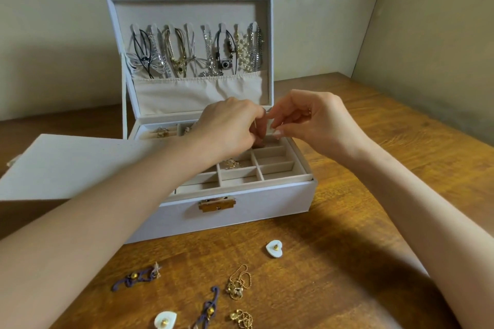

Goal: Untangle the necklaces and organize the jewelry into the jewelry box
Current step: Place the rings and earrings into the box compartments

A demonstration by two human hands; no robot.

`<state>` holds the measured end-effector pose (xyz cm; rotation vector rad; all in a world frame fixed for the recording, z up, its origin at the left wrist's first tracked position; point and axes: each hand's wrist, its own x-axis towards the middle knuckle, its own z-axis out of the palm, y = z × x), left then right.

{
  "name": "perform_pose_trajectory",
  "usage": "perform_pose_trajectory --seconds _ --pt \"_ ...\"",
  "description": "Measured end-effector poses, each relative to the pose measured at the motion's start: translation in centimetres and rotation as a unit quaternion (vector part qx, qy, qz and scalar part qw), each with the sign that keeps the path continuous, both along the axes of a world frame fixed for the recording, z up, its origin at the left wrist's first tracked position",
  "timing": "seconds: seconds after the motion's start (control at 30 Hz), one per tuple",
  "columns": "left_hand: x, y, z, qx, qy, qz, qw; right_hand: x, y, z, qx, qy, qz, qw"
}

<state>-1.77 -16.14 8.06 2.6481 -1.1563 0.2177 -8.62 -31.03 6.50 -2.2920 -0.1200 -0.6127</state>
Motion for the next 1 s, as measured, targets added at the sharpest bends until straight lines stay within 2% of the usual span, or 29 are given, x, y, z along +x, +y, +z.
perform_pose_trajectory --seconds 0.1,0.3,0.37,0.5,0.57,0.63,0.8,1.0 --pt "0.1 0.2 -0.1 -0.025 0.024 0.000 0.999 0.0 0.1 -0.1 -0.016 -0.006 -0.011 1.000" --pt "0.4 0.3 -0.3 -0.116 0.146 0.002 0.982 0.2 0.3 -0.4 -0.034 -0.017 -0.021 0.999" --pt "0.1 0.2 -0.6 -0.103 0.127 0.013 0.986 0.2 0.3 -0.4 -0.045 -0.022 -0.029 0.998" --pt "-0.4 0.0 -0.9 -0.034 -0.022 0.022 0.999 0.2 0.4 -0.4 -0.035 -0.021 -0.029 0.999" --pt "-0.4 0.1 -1.0 -0.017 -0.059 0.014 0.998 0.1 0.4 -0.4 -0.032 -0.020 -0.026 0.999" --pt "-0.3 0.4 -0.8 -0.035 -0.049 0.017 0.998 0.1 0.5 -0.4 -0.035 -0.019 -0.023 0.999" --pt "0.7 2.0 0.8 -0.145 0.025 0.041 0.988 0.1 0.6 -0.6 -0.086 -0.015 -0.022 0.996" --pt "0.3 3.1 0.3 -0.140 0.058 -0.022 0.988 0.3 0.6 -1.1 -0.110 -0.025 -0.045 0.993"
